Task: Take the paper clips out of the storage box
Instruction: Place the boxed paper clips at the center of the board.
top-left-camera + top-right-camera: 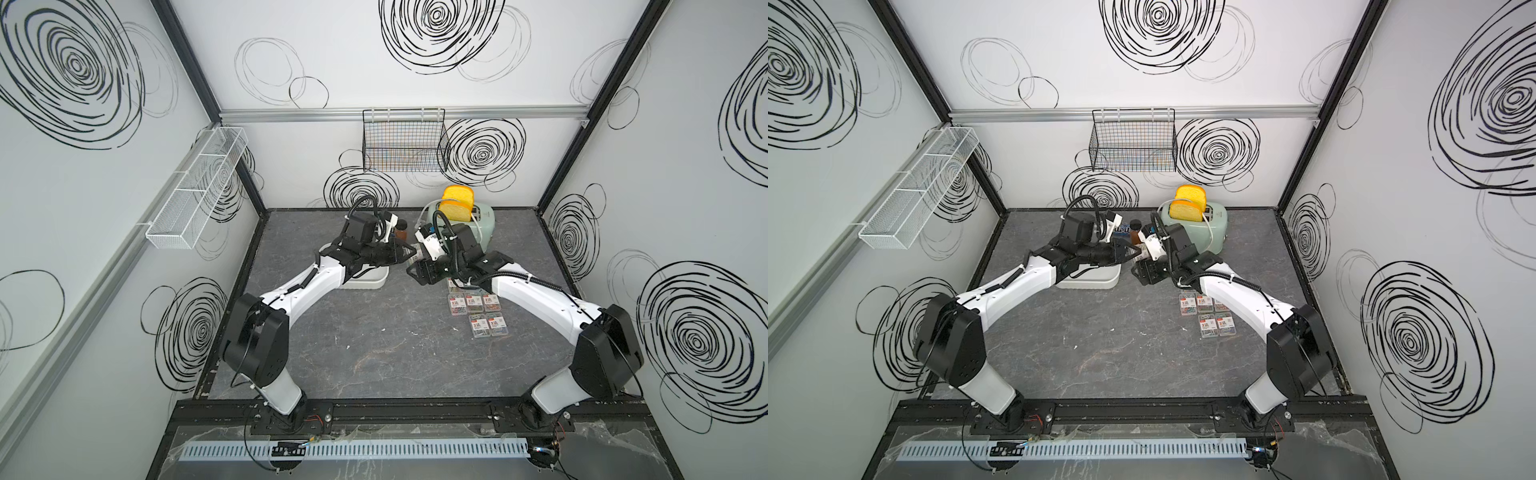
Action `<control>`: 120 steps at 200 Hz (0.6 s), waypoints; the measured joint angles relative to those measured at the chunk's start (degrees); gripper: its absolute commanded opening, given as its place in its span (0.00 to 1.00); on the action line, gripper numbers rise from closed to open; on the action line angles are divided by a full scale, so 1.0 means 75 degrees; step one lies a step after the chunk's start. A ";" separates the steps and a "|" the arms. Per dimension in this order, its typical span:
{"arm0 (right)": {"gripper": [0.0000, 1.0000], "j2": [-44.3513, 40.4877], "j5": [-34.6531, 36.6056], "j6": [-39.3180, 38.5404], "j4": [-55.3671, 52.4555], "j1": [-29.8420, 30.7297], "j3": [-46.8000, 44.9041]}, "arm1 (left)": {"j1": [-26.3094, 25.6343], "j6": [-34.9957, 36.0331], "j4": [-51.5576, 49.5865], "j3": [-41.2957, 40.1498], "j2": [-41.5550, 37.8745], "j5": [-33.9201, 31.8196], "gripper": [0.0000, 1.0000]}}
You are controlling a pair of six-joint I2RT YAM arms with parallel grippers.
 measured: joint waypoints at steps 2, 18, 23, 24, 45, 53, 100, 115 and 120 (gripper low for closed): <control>0.84 -0.0017 0.0000 0.0044 -0.0009 0.0000 -0.0003 | 0.0000 0.0000 0.0006 -0.0003 0.0000 0.0006 0.19; 0.84 -0.0221 -0.0038 0.0067 -0.0032 -0.0038 -0.0052 | -0.0017 -0.0009 0.0140 -0.0064 0.0006 0.0114 0.20; 0.84 -0.0323 -0.0050 0.0073 -0.0029 -0.0047 -0.0085 | -0.0029 -0.0012 0.0198 -0.0090 0.0009 0.0146 0.20; 0.84 -0.0338 -0.0050 0.0079 -0.0029 -0.0047 -0.0090 | -0.0029 -0.0012 0.0207 -0.0093 0.0009 0.0149 0.20; 0.83 -0.0679 -0.0044 0.0087 -0.0044 -0.0087 -0.0160 | -0.0087 -0.0070 0.0402 -0.0230 0.0038 0.0283 0.20; 0.82 -0.0734 -0.0044 0.0087 -0.0038 -0.0087 -0.0163 | -0.0122 -0.0090 0.0463 -0.0277 0.0055 0.0318 0.20; 0.77 -0.0740 0.0093 0.0082 -0.0096 -0.0093 -0.0388 | -0.0309 -0.0210 0.0638 -0.0399 0.0213 0.0501 0.20; 0.76 -0.0737 0.0192 0.0073 -0.0122 -0.0093 -0.0388 | -0.0315 -0.0216 0.0708 -0.0399 0.0233 0.0571 0.20; 0.76 -0.0737 0.0224 0.0067 -0.0128 -0.0093 -0.0388 | -0.0315 -0.0219 0.0729 -0.0399 0.0233 0.0597 0.20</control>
